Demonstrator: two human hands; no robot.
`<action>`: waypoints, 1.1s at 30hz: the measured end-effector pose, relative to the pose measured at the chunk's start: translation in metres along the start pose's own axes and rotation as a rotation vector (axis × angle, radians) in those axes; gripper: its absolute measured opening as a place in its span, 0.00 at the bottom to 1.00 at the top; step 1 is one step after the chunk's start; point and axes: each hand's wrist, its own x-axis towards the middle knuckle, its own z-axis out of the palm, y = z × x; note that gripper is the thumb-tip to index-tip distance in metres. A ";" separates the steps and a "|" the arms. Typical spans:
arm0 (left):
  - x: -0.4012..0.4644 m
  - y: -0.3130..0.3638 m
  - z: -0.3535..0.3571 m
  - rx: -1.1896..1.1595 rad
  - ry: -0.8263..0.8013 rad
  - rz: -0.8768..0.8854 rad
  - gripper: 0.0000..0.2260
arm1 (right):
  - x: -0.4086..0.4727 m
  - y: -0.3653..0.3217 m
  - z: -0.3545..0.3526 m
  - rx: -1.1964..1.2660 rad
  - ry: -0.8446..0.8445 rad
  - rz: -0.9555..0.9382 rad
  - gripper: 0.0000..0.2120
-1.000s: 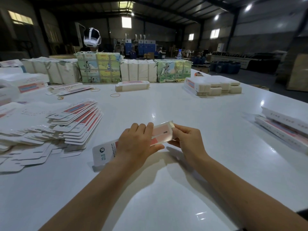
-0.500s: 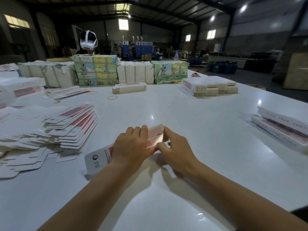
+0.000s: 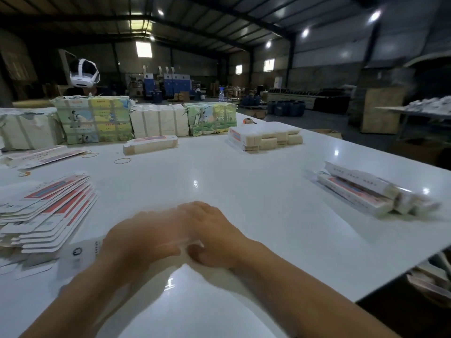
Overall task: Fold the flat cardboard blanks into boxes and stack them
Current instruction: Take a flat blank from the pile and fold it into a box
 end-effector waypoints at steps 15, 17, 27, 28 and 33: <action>-0.011 -0.045 0.077 -0.265 -0.018 -0.034 0.11 | -0.089 0.201 -0.156 -0.184 0.633 0.952 0.17; -0.011 -0.048 0.082 -0.261 -0.037 -0.030 0.09 | -0.130 0.231 -0.165 -0.243 0.641 1.210 0.18; 0.005 -0.018 0.048 -0.277 -0.074 -0.094 0.16 | -0.152 0.242 -0.167 -0.241 0.426 1.451 0.20; 0.005 -0.015 0.043 -0.279 -0.069 -0.098 0.15 | -0.135 0.231 -0.171 -0.235 0.463 1.365 0.22; 0.006 0.004 0.031 -0.303 -0.069 -0.185 0.03 | -0.030 0.128 -0.148 -0.124 0.505 0.698 0.16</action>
